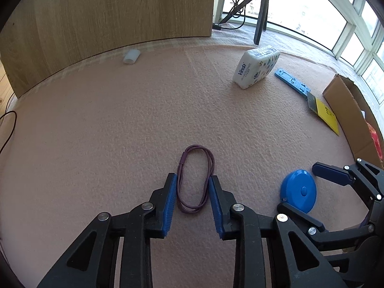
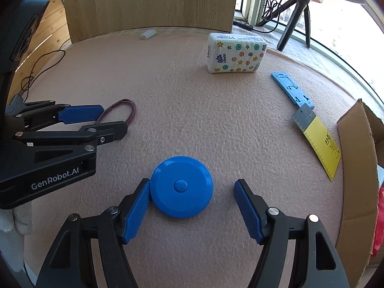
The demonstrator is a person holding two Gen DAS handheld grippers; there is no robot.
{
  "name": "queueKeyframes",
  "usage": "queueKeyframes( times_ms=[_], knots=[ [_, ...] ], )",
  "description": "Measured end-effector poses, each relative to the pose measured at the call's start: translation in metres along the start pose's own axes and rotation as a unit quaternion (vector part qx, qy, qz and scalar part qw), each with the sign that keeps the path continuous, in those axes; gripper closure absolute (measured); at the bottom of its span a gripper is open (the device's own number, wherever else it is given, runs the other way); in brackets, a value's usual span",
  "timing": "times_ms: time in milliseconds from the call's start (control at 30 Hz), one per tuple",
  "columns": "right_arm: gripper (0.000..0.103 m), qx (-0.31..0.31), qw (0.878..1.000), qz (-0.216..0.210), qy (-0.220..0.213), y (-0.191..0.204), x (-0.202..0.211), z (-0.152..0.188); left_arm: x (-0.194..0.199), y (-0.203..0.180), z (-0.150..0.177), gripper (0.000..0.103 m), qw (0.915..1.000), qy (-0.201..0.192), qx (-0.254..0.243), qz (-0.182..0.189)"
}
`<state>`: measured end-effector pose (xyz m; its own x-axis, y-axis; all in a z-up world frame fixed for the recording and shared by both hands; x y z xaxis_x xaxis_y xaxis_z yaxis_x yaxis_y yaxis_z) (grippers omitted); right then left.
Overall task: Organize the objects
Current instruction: 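Grasp the purple rubber band with the left gripper while the right grasps the tape measure, then carry the rubber band and tape measure over the box with both grippers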
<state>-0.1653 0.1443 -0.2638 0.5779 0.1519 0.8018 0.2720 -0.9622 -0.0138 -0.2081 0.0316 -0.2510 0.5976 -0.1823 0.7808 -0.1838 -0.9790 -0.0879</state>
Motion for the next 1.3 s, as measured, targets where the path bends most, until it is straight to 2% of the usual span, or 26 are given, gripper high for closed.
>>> queueKeyframes(
  times_ms=[167,233,300,367,400,433,900,1100,1300],
  knots=[
    [0.036,-0.002,1.000,0.000,-0.003,0.000,-0.004,-0.005,0.001,0.012,0.000,0.098,0.9998,-0.001,0.021,0.006],
    [0.036,0.001,1.000,-0.001,-0.005,0.000,-0.005,-0.006,0.001,0.015,0.001,0.099,0.9994,-0.002,0.030,0.014],
    [0.039,0.002,1.000,-0.003,-0.007,0.000,-0.005,-0.006,0.001,0.016,0.002,0.099,0.9991,-0.003,0.037,0.020],
    [0.046,0.005,1.000,-0.007,-0.010,0.002,-0.004,-0.007,0.002,0.016,0.002,0.100,0.9988,-0.004,0.042,0.023],
    [0.055,0.008,1.000,-0.009,-0.011,0.003,-0.004,-0.008,0.002,0.017,0.002,0.100,0.9987,-0.004,0.045,0.023],
    [0.057,0.012,1.000,-0.009,-0.013,0.004,-0.003,-0.009,0.003,0.017,0.002,0.100,0.9986,-0.004,0.047,0.024],
    [0.057,-0.002,0.999,-0.007,-0.033,-0.015,0.014,-0.014,0.043,0.019,-0.007,0.100,0.9967,-0.038,0.064,0.033],
    [0.057,-0.018,0.998,-0.010,-0.057,-0.033,0.039,-0.026,0.065,-0.003,-0.029,0.100,0.9951,-0.065,0.054,0.053],
    [0.057,-0.034,0.995,0.002,-0.088,-0.060,0.071,-0.038,0.077,-0.043,-0.055,0.100,0.9925,-0.085,0.036,0.080]
  ],
)
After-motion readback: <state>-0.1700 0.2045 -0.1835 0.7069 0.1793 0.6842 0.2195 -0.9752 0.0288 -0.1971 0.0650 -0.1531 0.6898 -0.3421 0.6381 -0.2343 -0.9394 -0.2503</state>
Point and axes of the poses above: each gripper's, at about its wrist camera, not at the fingertips, and x roughly against the way its jaws point, y to its left, z to its underside, the point moved 9 cm from there along -x, roughly the way its jaws point, and after that the axes turned 12 degrees about -y, right-handed, at the moved point
